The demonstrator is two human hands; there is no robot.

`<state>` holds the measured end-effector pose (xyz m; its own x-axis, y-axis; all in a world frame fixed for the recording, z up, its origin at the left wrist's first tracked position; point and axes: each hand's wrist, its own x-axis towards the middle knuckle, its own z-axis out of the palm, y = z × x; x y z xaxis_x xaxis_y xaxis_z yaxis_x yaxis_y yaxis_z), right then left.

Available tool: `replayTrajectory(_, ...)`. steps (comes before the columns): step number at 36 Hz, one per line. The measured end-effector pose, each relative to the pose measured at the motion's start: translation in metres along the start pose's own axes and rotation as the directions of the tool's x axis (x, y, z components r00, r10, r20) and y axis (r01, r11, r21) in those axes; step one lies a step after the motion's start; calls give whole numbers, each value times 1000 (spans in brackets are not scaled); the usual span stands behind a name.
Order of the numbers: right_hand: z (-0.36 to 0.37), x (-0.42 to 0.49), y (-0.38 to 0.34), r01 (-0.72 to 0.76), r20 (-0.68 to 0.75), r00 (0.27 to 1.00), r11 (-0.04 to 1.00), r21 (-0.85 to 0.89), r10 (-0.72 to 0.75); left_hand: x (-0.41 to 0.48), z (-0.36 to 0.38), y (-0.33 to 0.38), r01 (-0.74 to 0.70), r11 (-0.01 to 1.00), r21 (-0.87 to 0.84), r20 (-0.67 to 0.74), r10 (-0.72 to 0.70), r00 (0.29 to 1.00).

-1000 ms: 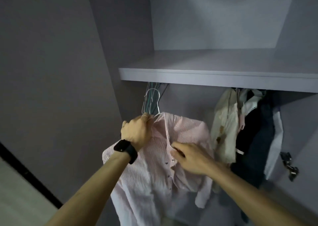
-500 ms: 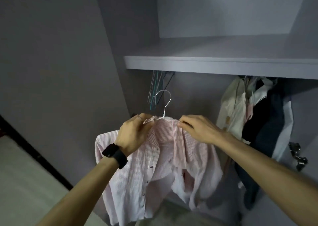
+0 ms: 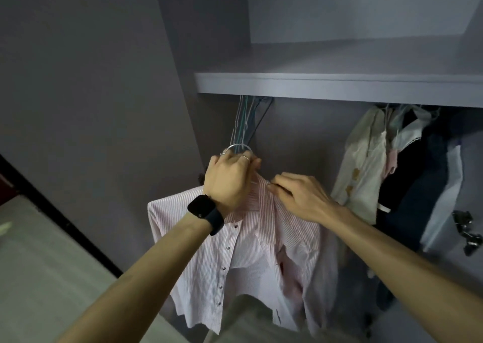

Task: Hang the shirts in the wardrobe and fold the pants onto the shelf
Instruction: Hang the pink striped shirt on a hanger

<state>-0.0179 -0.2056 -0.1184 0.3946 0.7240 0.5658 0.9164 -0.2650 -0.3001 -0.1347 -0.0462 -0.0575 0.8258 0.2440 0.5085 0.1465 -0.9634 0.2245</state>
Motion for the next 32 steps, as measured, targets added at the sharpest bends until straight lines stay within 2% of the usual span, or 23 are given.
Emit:
replayTrajectory(2,-4,-9,3,0,-14,1000,1000,-1,0,2,3,-1,13,998,-55,153,-5,988)
replayTrajectory(4,-6,-18,6,-16,-49,999,999,-37,14,4,6,-4,17,985,-173,249,27,968)
replayTrajectory(7,-9,-28,11,-61,-82,995,995,-74,55,7,12,-4,0,984,-176,312,55,948)
replayTrajectory(12,-9,-39,17,-86,-55,995,992,-87,82,15,26,3,133,965,-227,401,-32,916)
replayTrajectory(16,-10,-48,20,-160,36,986,985,-65,162,14,32,7,75,975,-208,478,34,878)
replayTrajectory(19,-13,-52,20,-203,66,977,979,-2,203,10,37,12,25,984,-177,459,59,887)
replayTrajectory(22,-24,-41,21,-262,15,965,957,120,262,5,41,20,-98,988,-118,408,139,902)
replayTrajectory(26,-35,-12,19,-223,-30,973,965,137,229,7,45,29,-211,977,-13,305,205,930)
replayTrajectory(27,-37,-4,20,-230,-8,972,962,146,233,8,45,30,-233,972,-1,274,224,935)
replayTrajectory(29,-38,10,29,-317,122,946,937,146,301,11,44,31,-269,963,12,228,260,938)
replayTrajectory(31,-38,16,46,-425,271,874,905,23,403,11,40,31,-269,963,20,193,261,946)
replayTrajectory(32,-39,13,56,-482,298,833,876,-21,466,10,39,28,-249,969,1,178,244,953)
